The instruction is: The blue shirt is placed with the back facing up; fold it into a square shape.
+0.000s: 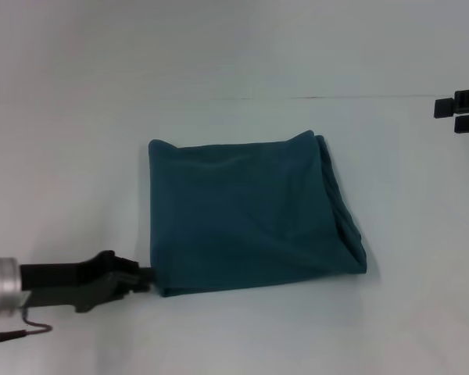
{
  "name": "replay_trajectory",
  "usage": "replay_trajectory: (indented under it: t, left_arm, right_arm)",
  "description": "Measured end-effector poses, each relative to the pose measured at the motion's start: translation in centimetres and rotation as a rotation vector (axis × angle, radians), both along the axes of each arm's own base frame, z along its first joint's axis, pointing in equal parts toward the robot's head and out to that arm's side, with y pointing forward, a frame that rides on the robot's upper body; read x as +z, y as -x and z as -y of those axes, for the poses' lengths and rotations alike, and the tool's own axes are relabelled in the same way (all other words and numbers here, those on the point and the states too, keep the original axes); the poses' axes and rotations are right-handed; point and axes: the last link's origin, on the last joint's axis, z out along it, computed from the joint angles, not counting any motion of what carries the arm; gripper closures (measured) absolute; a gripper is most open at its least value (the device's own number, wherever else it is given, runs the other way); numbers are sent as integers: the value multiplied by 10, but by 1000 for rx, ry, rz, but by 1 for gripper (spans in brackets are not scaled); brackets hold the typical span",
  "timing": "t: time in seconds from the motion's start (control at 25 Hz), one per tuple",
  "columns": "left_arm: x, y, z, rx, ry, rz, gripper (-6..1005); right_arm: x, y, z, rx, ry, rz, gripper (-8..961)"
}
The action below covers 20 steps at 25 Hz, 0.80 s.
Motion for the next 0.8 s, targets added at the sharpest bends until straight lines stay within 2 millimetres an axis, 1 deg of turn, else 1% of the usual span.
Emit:
replay_trajectory:
  t: [0.08, 0.12, 0.2, 0.24, 0.32, 0.36, 0.44, 0.56, 0.64, 0.76, 0.8]
  left_arm:
    - [13, 6, 0, -31, -46, -21, 940]
    - [24, 9, -1, -52, -88, -33, 938]
    - [44, 13, -2, -119, -183, -40, 840]
    - [54, 12, -1, -184, -235, -37, 790]
    - [66, 7, 2, -364, -327, -42, 692]
    - [68, 3, 5, -471, -364, -51, 652]
    - [67, -2, 10, -620, -386, -73, 573]
    - [55, -17, 15, -799, -296, -72, 455]
    - [50, -26, 15, -871, -226, -68, 373]
    - [46, -39, 11, -954, -161, -68, 250]
    - [45, -44, 9, -981, -140, -64, 232]
  right_arm:
    - [0, -1, 1, 20, -3, 5, 270]
    - [0, -1, 1, 33, -6, 5, 270]
    - [-2, -2, 4, 71, -11, -4, 270]
    - [-3, -2, 5, 100, -10, -7, 270]
    - [-5, -2, 10, 188, -6, 3, 270]
    - [-7, -3, 14, 256, 6, 20, 270]
    - [-16, -4, 26, 379, 47, 55, 270]
    - [-37, -5, 45, 547, 130, 98, 270]
    - [-50, -1, 55, 616, 177, 96, 270]
    - [-66, 5, 61, 664, 210, 78, 270]
    - [-71, 6, 61, 674, 215, 73, 270]
